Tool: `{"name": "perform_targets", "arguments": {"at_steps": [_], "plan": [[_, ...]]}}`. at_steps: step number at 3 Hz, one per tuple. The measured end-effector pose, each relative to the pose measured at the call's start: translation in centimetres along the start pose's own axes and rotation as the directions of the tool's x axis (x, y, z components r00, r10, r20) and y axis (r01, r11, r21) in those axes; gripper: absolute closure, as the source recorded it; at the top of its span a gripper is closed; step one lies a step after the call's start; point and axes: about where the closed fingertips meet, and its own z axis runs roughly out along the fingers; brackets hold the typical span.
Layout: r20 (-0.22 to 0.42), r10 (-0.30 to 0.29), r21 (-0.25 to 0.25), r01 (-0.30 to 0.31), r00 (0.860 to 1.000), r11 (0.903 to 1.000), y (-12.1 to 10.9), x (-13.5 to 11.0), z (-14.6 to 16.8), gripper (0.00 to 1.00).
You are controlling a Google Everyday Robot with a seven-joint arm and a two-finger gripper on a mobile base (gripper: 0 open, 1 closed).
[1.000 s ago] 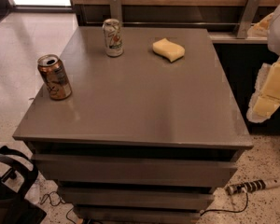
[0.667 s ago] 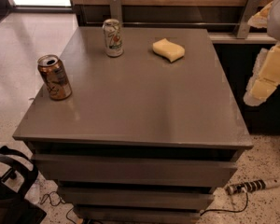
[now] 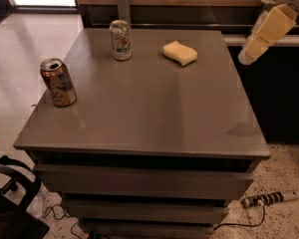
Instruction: Move sponge near orange can
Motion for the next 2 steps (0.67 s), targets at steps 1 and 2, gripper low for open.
{"name": "perform_targets", "arguments": {"at_steps": [1,2], "plan": [[0.118,0.086,0.007,-0.087,0.989,0.9962,-2.2,-0.3,1.7,0.00],[0.226,0.156,0.016,-0.163,0.962,0.9865,-3.7,0.5,4.5,0.00]]}}
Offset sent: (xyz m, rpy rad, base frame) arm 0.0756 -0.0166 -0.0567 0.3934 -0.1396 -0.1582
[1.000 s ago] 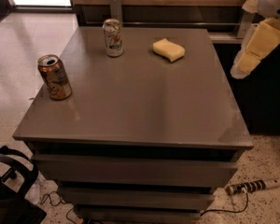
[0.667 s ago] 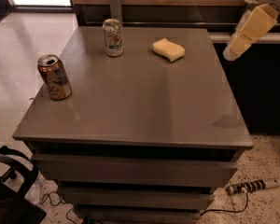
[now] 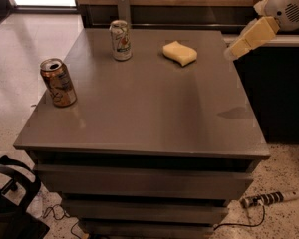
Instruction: Move sponge near orange can
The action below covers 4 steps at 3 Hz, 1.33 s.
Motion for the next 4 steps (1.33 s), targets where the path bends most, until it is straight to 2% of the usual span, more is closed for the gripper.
{"name": "perform_targets", "arguments": {"at_steps": [1,2,3,4], "plan": [[0.092,0.034,0.029,-0.036,0.995,0.9989,-1.5,0.6,2.4,0.00],[0.197,0.016,0.049,-0.026,0.980,0.9984,-3.9,-1.1,6.9,0.00],[0.197,0.016,0.049,-0.026,0.980,0.9985,-3.9,-1.1,6.9,0.00],[0.230,0.066,0.015,-0.072,0.971,0.9973,-4.7,-0.9,9.7,0.00]]}}
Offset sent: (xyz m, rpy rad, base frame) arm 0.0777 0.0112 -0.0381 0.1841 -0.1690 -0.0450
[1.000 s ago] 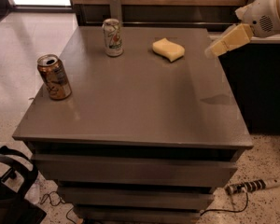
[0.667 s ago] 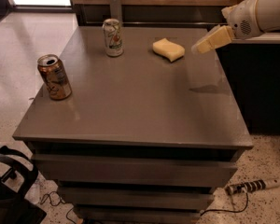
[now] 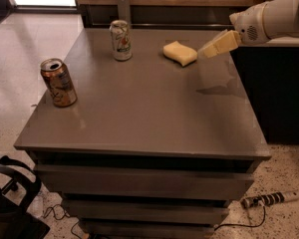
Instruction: Move sponge near orange can
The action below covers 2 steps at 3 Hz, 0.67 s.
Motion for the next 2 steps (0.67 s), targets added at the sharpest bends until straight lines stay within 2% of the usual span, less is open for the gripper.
{"name": "perform_targets", "arguments": {"at_steps": [1,2], "plan": [[0.050,0.059,-0.009,-0.059,0.997,0.9982,-1.0,1.1,2.8,0.00],[0.089,0.091,0.004,-0.091,0.992,0.9958,-1.7,2.0,5.0,0.00]]}}
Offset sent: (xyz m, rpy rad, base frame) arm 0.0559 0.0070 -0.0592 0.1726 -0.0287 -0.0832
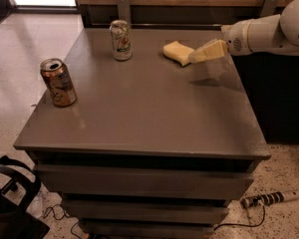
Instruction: Move sponge near orange can
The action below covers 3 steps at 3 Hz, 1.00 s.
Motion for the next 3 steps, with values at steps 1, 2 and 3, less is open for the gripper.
{"name": "perform_targets", "arguments": {"at_steps": [1,2,3], "plan": [[0.004,0.012,0.029,-0.012,1.000,0.9995,-0.4,1.0,1.8,0.00],[0.008,0.025,0.030,-0.025,1.000,0.9992,-0.5,2.0,4.2,0.00],[0.025,0.040,0.008,-0.040,0.999,0.9992,-0.2,2.7,6.4,0.00]]}}
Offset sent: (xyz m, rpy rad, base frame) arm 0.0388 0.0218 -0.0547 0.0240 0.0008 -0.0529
